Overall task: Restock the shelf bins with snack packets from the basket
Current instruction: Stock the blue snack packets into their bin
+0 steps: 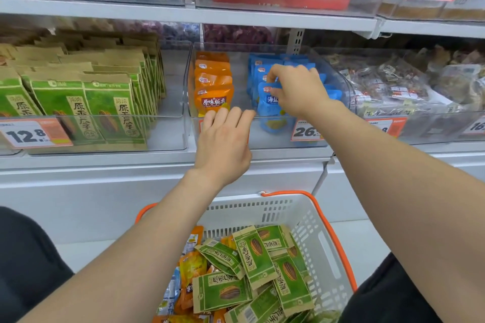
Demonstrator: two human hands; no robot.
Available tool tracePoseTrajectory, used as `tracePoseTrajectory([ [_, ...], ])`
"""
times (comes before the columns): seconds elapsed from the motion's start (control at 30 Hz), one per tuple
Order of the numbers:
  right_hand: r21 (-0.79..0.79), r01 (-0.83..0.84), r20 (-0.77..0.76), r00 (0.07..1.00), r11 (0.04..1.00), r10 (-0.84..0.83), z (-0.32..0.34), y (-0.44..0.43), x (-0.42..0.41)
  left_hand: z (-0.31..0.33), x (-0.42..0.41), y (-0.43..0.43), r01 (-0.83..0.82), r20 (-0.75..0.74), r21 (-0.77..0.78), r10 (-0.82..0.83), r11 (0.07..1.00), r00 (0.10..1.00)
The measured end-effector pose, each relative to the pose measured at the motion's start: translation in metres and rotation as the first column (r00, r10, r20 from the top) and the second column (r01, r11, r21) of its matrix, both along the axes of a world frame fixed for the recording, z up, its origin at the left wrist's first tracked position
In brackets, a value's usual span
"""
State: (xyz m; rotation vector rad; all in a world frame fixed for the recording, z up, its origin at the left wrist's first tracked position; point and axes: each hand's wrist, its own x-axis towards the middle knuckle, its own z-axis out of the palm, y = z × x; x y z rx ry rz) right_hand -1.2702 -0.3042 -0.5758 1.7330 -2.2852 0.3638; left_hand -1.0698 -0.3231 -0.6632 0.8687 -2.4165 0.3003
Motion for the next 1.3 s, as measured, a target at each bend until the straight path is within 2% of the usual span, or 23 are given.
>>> tracePoseTrajectory([
  [0.13,0.221,-0.012,-0.124,0.991,0.975,0.041,0.009,-0.013,0.001,-0.003,-0.002,0.001,-0.002,-0.050,-0.011,0.001,1.000,0.999],
  [0.2,0.244,0.009,-0.189,0.981,0.970,0.039,0.009,-0.017,-0.001,-0.003,-0.003,0.003,-0.008,-0.065,-0.008,0.008,1.000,0.998],
  [0.4,0.116,0.129,-0.307,0.947,0.985,-0.088,0.001,-0.022,-0.007,-0.005,-0.004,0.003,-0.001,-0.084,-0.011,0.001,1.000,0.996],
  [0.5,0.046,0.220,-0.401,0.898,0.974,-0.184,0.002,-0.023,0.001,-0.006,-0.003,0.001,0.006,-0.077,-0.014,-0.007,1.000,0.997],
  [0.63,-0.012,0.271,-0.410,0.877,0.963,-0.252,0.001,-0.016,0.015,-0.008,0.000,-0.001,0.033,-0.073,-0.024,-0.035,0.999,0.997],
  [0.73,-0.084,0.197,-0.388,0.896,0.977,-0.214,0.002,-0.004,0.031,-0.008,0.004,-0.002,0.077,-0.078,-0.002,-0.077,0.997,0.994],
  [0.8,-0.049,0.124,-0.343,0.930,0.991,-0.133,0.003,0.007,0.048,-0.007,0.007,-0.005,0.126,-0.098,0.024,-0.123,0.992,0.988],
  [0.87,-0.013,0.035,-0.272,0.962,0.999,-0.037,0.004,0.020,0.067,-0.007,0.010,-0.007,0.213,-0.171,0.052,-0.201,0.976,0.964],
  [0.93,-0.007,-0.036,-0.255,0.966,0.999,0.033,0.002,0.035,0.085,-0.012,0.018,-0.007,0.280,-0.259,0.016,-0.267,0.960,0.928],
  [1.0,0.039,-0.084,-0.280,0.956,0.996,0.091,-0.001,0.049,0.099,-0.022,0.031,-0.001,0.221,-0.339,-0.089,-0.239,0.971,0.910],
  [1.07,0.104,-0.126,-0.264,0.953,0.987,0.150,-0.004,0.059,0.108,-0.042,0.049,0.010,0.084,-0.373,-0.132,-0.128,0.988,0.919],
  [1.17,0.294,-0.240,-0.240,0.919,0.925,0.315,-0.022,0.066,0.119,-0.089,0.078,0.024,0.094,-0.272,0.036,-0.081,0.995,0.959],
  [1.23,0.459,-0.301,-0.182,0.889,0.836,0.420,-0.043,0.067,0.128,-0.120,0.098,0.027,0.092,-0.126,0.207,-0.067,0.974,0.990],
  [1.3,0.599,-0.316,-0.116,0.875,0.736,0.470,-0.067,0.068,0.140,-0.141,0.117,0.029,-0.004,0.055,0.394,-0.019,0.919,0.998],
])
